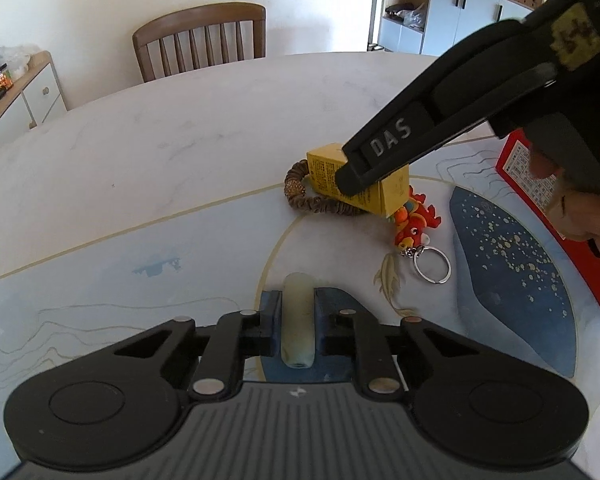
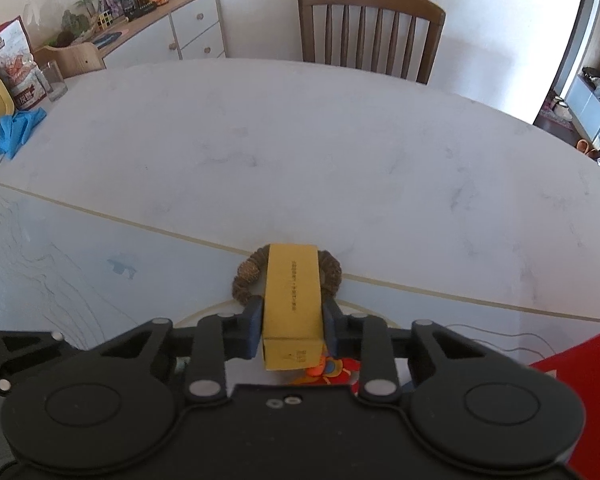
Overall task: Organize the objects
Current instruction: 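Grasp the yellow cardboard box with the right gripper while the left grasps the cream foam cylinder, then carry the yellow box with the right gripper while the left carries the foam cylinder into the red box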
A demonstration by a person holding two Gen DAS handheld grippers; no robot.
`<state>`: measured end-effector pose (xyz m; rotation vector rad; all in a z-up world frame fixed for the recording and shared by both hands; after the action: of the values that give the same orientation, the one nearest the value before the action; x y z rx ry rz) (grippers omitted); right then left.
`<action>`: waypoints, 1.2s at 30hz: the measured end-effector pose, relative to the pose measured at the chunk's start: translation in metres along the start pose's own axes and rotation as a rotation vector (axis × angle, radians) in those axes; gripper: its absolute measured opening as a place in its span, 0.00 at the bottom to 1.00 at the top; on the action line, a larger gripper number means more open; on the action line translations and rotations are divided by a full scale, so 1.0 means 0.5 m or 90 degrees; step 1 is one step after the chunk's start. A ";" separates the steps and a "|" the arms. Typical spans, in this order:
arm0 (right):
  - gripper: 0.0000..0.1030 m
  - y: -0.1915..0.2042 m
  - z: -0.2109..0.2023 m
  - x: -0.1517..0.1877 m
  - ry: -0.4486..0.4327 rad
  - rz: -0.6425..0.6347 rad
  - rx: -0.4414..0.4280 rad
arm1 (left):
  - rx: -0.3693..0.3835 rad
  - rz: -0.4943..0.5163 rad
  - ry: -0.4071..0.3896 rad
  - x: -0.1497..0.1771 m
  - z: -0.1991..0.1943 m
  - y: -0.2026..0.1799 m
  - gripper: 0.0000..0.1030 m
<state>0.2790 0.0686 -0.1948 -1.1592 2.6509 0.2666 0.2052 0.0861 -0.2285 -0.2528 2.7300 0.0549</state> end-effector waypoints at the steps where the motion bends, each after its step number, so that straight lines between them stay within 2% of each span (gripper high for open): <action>1: 0.27 0.001 -0.007 0.002 -0.003 0.002 -0.002 | 0.000 -0.001 0.001 0.000 0.000 0.000 0.15; 12: 0.27 -0.009 -0.078 0.034 -0.046 0.033 -0.025 | -0.005 -0.007 0.005 0.005 -0.037 -0.008 0.15; 20: 0.27 -0.022 -0.156 0.084 -0.078 0.040 -0.044 | 0.024 -0.018 -0.006 -0.004 -0.104 -0.032 0.15; 28: 0.27 -0.061 -0.255 0.144 -0.118 0.059 -0.039 | 0.055 -0.006 -0.035 -0.015 -0.192 -0.091 0.15; 36: 0.27 -0.135 -0.321 0.213 -0.148 0.095 -0.022 | 0.060 0.010 -0.055 -0.038 -0.267 -0.174 0.15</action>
<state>0.2361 -0.0925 -0.0768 -0.8815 2.5372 0.4462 0.1875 -0.0060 -0.0986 -0.1980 2.6395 -0.0576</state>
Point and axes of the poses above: each gripper's, at about its wrist camera, not at the fingertips, and z roughly the way its jaws point, y to its left, x to its underside, the point moved 8 cm from there along z, roughly the way its jaws point, and after that the axes turned 15 degrees about y, right-handed, at the moved point
